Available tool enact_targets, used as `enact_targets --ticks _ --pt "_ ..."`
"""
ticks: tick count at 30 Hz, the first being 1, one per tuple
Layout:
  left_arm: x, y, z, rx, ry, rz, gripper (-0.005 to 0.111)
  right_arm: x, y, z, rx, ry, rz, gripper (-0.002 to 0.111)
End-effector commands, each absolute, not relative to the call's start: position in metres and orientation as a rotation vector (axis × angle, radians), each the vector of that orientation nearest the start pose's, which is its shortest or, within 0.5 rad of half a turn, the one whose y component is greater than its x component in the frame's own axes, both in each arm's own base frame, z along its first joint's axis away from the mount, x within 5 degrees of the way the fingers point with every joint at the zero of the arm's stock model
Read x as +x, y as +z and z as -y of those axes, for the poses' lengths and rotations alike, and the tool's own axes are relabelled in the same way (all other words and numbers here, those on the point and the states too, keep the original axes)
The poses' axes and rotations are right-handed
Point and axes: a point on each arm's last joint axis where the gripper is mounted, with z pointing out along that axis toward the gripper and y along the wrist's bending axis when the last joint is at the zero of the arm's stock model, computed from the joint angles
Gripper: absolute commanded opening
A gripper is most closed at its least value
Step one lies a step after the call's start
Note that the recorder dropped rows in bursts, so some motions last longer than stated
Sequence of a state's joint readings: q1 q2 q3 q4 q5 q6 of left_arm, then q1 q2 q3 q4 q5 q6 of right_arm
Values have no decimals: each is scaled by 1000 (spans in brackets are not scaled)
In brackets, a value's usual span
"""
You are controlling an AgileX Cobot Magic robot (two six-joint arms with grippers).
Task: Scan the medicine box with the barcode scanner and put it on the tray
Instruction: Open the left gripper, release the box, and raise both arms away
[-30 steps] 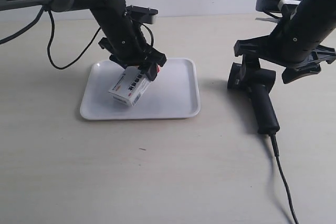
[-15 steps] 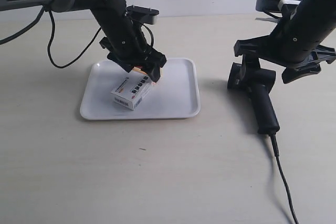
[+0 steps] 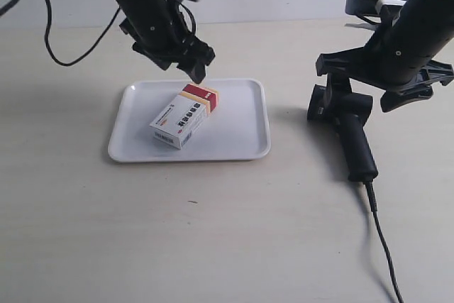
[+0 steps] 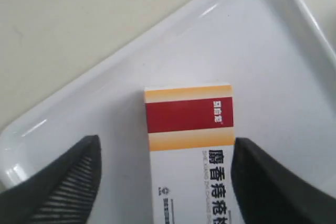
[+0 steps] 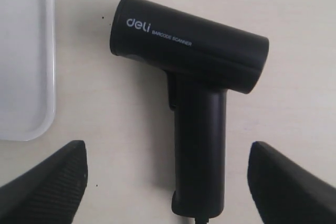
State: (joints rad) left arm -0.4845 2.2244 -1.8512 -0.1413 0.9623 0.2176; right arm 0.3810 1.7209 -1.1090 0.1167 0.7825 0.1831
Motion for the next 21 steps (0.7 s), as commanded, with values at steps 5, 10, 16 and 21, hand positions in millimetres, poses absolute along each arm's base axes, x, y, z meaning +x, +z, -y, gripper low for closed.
enact_targets --ticks 5,10,16,21 --pt "404 243 221 872 -249 -2658 13 311 209 -131 -177 259 -2831 57" --pt "394 270 217 868 -261 -2626 0 311 209 -131 -175 261 -2829 29" --pt "380 300 211 859 -285 -2608 0 306 223 -129 -251 263 -2792 0" --pt "361 318 197 771 -279 -2617 0 294 253 -124 -307 277 -2714 0"
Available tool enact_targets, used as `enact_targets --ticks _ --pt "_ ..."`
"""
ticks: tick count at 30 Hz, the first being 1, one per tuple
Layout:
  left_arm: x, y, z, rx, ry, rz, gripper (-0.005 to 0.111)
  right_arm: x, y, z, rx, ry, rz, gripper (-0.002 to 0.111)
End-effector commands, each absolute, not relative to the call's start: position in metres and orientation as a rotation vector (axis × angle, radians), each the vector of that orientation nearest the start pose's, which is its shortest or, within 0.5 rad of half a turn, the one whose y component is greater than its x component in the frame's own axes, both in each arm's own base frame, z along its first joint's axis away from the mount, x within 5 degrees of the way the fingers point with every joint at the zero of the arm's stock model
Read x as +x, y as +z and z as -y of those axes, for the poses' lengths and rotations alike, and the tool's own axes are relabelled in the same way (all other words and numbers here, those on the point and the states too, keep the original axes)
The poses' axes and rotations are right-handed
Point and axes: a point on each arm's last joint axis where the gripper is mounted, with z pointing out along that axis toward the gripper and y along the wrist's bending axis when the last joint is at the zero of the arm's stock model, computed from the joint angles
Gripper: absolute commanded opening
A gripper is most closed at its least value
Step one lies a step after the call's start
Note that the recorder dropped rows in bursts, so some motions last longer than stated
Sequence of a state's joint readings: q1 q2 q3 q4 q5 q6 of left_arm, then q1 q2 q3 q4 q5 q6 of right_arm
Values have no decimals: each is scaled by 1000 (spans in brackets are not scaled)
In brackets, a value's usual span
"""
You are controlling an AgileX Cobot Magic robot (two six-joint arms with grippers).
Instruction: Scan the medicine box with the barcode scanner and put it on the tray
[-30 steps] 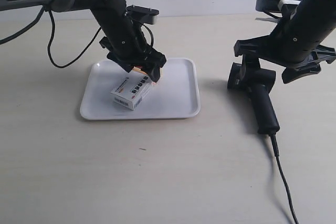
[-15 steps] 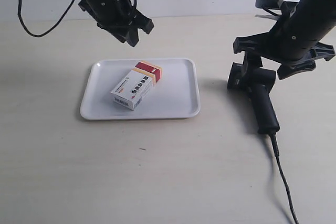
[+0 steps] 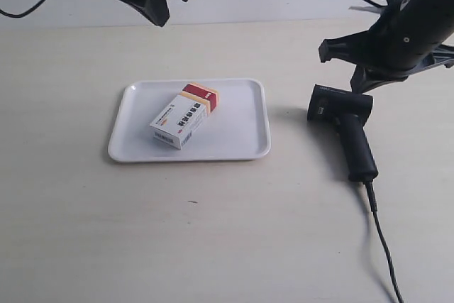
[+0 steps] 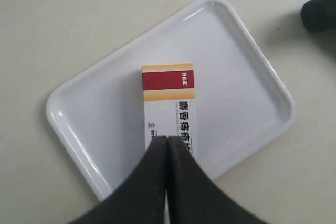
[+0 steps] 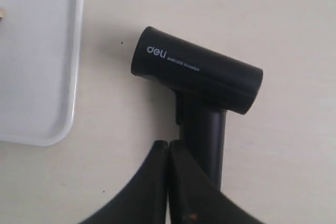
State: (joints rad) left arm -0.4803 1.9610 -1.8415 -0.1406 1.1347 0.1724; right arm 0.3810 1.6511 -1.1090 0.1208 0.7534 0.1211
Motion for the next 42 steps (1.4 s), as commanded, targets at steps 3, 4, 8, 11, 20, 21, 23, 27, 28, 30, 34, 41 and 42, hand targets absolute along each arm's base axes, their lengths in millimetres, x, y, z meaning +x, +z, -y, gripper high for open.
enact_targets --ticks 3,4,8,11,20,21,23,27,28,30,34,41,42 --pt "347 338 180 717 -280 -2554 0 282 279 -123 -344 338 -2627 0" --pt "343 343 174 700 -279 -2537 0 279 287 -123 -395 346 -2589 0" --pt "314 366 140 599 -278 -2456 0 256 321 -119 -432 427 -2445 0" --pt "282 377 112 519 -275 -2381 0 238 342 -111 -379 448 -2333 0" --pt "168 375 64 409 -348 -2210 0 167 363 -79 -248 511 -2042 0" --pt "154 375 61 401 -371 -2186 0 160 362 -77 -249 515 -2036 0" --pt "130 377 56 387 -410 -2127 0 147 361 -72 -249 530 -2029 0" --pt "89 376 45 392 -399 -2035 0 126 362 -67 -263 564 -2053 0" --pt "82 377 42 394 -392 -2020 0 123 363 -66 -267 566 -2053 0" --pt "66 377 39 399 -395 -1989 0 117 366 -64 -268 572 -2033 0" --pt "45 380 34 403 -413 -1932 0 110 369 -62 -268 576 -2002 0" --pt "25 381 31 413 -438 -1889 0 108 371 -61 -266 579 -1993 0" --pt "24 381 31 414 -438 -1888 0 108 371 -61 -266 579 -1993 0"
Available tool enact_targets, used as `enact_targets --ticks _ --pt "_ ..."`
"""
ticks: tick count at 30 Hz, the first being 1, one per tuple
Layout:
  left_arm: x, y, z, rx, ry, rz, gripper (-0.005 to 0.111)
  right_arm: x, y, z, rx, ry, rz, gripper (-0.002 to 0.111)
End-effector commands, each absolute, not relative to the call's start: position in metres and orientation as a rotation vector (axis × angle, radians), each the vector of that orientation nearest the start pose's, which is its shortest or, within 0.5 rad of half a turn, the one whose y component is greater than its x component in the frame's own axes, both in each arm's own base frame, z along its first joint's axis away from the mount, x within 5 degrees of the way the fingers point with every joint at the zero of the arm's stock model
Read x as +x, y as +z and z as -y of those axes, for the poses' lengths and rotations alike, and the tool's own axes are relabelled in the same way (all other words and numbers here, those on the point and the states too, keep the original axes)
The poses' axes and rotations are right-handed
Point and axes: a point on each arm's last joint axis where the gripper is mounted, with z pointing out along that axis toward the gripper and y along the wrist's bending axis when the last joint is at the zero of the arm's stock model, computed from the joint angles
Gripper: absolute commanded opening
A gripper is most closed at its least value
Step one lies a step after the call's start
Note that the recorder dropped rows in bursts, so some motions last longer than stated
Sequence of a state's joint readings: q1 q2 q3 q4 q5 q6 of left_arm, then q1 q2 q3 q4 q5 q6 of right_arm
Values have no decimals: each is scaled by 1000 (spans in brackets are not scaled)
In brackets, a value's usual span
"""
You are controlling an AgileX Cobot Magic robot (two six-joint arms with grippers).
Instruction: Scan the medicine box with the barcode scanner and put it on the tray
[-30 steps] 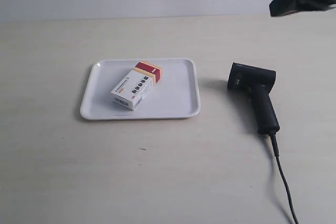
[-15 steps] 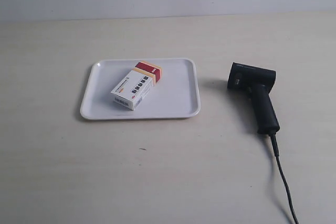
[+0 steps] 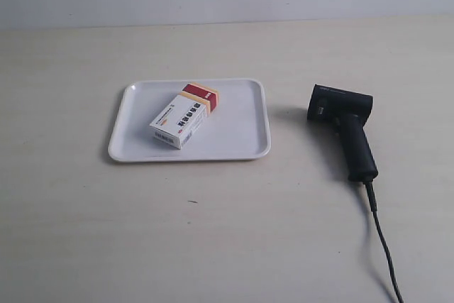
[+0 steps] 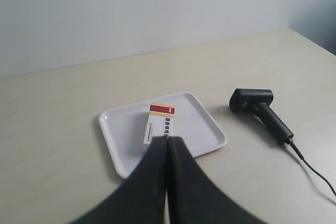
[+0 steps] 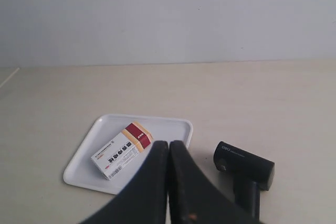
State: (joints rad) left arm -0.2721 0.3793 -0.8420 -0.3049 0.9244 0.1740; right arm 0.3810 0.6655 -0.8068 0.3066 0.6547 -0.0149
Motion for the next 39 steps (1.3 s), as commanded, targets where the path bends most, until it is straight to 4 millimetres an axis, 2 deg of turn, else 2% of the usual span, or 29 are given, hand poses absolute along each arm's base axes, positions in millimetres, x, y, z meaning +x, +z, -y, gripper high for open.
enact_targets --ticks 1,11,14,18,20,25,29,30,39 --pt "22 381 30 413 -437 -1883 0 108 371 -61 -266 579 -1993 0" --pt "22 381 30 422 -424 -1878 0 108 371 -61 -266 579 -1993 0" --pt "24 381 25 449 -319 -1858 0 108 371 -61 -266 579 -1993 0" --pt "27 385 14 303 -174 -1598 0 108 371 -61 -266 579 -1993 0" --pt "27 366 11 220 -119 -1519 0 108 371 -61 -266 579 -1993 0" --pt "44 266 5 38 -81 -1508 0 108 371 -61 -266 579 -1993 0" --pt "55 214 3 13 -71 -1541 0 108 371 -61 -266 579 -1993 0" --pt "56 206 3 13 -71 -1565 0 108 371 -61 -266 579 -1993 0" --pt "56 196 3 14 -41 -1674 0 108 370 -61 -267 579 -1997 0"
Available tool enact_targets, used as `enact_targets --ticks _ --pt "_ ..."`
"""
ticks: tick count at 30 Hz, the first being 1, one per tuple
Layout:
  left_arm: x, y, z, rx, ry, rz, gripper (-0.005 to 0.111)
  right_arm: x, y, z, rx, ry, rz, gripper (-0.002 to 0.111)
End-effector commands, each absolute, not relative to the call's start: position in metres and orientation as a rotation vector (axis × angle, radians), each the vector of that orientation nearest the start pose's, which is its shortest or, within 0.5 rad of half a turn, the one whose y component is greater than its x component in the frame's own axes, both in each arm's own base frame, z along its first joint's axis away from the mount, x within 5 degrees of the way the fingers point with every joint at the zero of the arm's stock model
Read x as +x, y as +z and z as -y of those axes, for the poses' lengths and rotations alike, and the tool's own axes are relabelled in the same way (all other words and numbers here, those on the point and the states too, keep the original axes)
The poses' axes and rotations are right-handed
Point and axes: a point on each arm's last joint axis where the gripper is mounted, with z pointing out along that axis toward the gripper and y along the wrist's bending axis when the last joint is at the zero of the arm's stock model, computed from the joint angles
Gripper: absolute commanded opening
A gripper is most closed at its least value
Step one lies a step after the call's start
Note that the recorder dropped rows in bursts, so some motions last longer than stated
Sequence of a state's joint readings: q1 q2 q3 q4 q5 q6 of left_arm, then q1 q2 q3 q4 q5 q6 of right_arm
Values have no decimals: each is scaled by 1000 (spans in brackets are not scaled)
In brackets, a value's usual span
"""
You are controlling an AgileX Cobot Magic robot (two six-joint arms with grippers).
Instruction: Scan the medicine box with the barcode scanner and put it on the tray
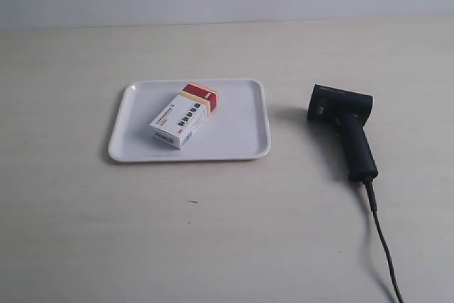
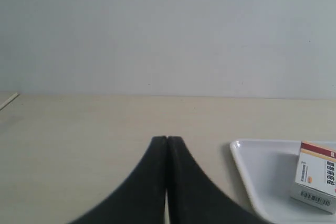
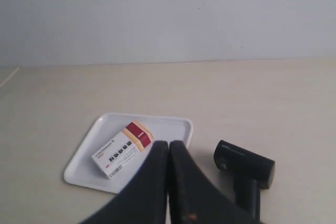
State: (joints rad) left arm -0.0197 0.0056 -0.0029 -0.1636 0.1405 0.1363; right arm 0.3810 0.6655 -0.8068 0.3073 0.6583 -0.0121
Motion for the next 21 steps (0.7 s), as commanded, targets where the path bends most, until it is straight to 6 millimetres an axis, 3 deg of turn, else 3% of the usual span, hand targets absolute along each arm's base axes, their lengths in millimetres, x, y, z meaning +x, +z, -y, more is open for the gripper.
enact_targets --ticks 1,7,21 --pt "56 194 3 14 -41 -1701 0 108 370 -61 -267 579 -1997 0" --pt "53 182 5 43 -39 -1833 0 108 370 -61 -267 579 -1997 0" --pt "53 181 5 44 -39 -1837 0 108 370 -61 -267 579 -1997 0"
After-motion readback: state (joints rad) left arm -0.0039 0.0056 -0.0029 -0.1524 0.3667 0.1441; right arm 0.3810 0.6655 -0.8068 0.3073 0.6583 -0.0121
